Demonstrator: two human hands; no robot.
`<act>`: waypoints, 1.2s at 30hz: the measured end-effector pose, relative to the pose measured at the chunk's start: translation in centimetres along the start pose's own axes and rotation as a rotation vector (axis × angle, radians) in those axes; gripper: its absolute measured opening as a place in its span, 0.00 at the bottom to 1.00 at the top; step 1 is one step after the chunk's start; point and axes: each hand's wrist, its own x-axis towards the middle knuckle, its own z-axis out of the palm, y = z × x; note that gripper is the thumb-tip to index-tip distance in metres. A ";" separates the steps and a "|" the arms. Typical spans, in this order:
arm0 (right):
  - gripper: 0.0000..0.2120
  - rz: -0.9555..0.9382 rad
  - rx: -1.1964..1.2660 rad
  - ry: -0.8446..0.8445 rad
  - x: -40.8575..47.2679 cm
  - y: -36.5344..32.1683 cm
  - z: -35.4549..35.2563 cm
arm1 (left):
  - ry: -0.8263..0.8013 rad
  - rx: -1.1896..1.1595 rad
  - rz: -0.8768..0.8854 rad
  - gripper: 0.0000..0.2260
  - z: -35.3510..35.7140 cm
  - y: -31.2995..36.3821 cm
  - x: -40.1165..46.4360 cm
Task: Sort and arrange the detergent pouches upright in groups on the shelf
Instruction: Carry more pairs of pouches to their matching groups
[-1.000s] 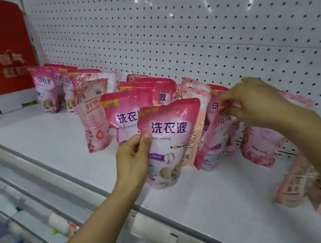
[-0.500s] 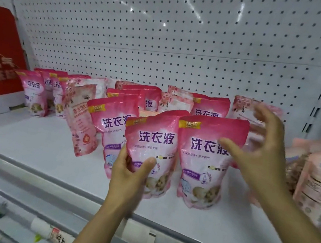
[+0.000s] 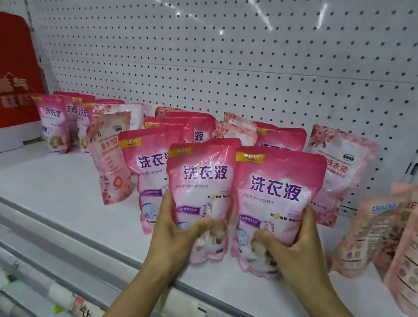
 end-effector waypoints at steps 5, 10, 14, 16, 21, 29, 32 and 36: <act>0.33 -0.015 0.045 0.102 0.2 0.5 -0.1 | 0.085 -0.108 0.005 0.33 -0.2 -0.1 0.0; 0.28 -0.039 0.053 0.134 0.0 0.3 -1.0 | 0.127 -0.285 -0.064 0.25 -0.1 1.1 -1.4; 0.28 -0.083 0.120 0.089 -1.2 -1.5 -1.3 | 0.157 -0.310 -0.046 0.23 -0.8 1.6 -3.4; 0.25 -0.100 0.154 0.036 -2.2 -2.5 -1.2 | 0.168 -0.285 -0.023 0.24 -1.3 1.8 -4.6; 0.27 -0.087 0.264 -0.170 -5.1 -4.2 0.3 | 0.251 -0.256 -0.008 0.25 -3.9 2.3 -9.4; 0.27 -0.096 0.301 -0.303 -7.3 -4.9 4.2 | 0.281 -0.158 0.033 0.25 -7.8 3.2 -12.4; 0.26 -0.108 0.291 -0.416 -9.7 -6.3 14.1 | 0.389 -0.153 0.061 0.25 -17.8 2.8 -13.8; 0.26 -0.071 0.317 -0.406 -9.7 -6.7 16.7 | 0.405 -0.136 0.009 0.27 -20.2 2.4 -13.7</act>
